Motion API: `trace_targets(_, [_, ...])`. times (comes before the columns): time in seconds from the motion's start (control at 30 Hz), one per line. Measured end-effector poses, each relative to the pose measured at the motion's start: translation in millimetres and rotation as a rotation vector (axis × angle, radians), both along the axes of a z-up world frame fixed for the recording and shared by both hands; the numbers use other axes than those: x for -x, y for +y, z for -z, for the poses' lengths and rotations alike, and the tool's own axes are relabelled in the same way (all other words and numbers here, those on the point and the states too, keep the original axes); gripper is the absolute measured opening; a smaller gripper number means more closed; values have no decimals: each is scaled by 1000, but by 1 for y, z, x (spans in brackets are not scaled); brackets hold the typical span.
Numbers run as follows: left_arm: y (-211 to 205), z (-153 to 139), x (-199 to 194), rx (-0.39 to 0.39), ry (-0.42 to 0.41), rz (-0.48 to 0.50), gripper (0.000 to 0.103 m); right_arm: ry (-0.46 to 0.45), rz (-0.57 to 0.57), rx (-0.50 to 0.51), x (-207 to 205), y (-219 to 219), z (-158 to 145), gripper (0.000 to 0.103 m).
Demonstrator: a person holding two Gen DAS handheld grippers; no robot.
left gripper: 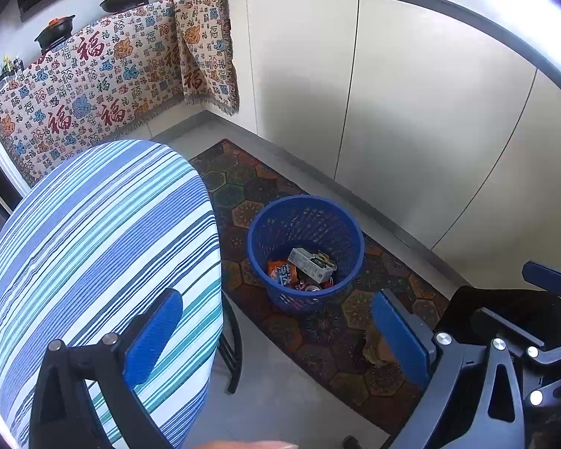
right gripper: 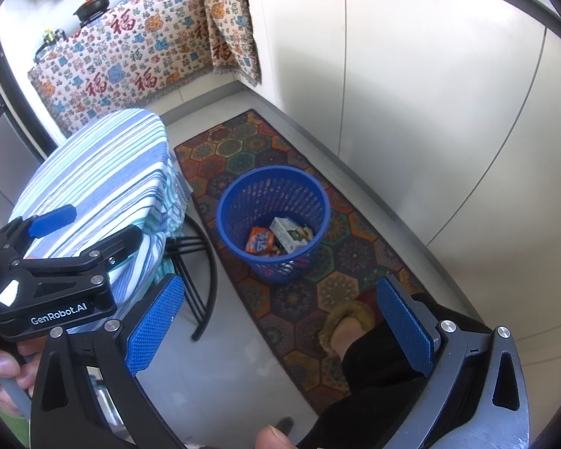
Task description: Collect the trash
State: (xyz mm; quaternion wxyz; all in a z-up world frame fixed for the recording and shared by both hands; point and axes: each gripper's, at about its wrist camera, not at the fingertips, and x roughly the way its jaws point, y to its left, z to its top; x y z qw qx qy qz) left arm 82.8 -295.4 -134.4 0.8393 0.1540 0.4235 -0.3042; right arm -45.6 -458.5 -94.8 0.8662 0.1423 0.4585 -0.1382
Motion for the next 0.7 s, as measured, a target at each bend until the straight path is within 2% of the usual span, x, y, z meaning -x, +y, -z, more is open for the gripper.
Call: trace_targets(0.7, [2,2,5,-3,-17,36,103,10,19,-15,3,3,3,103])
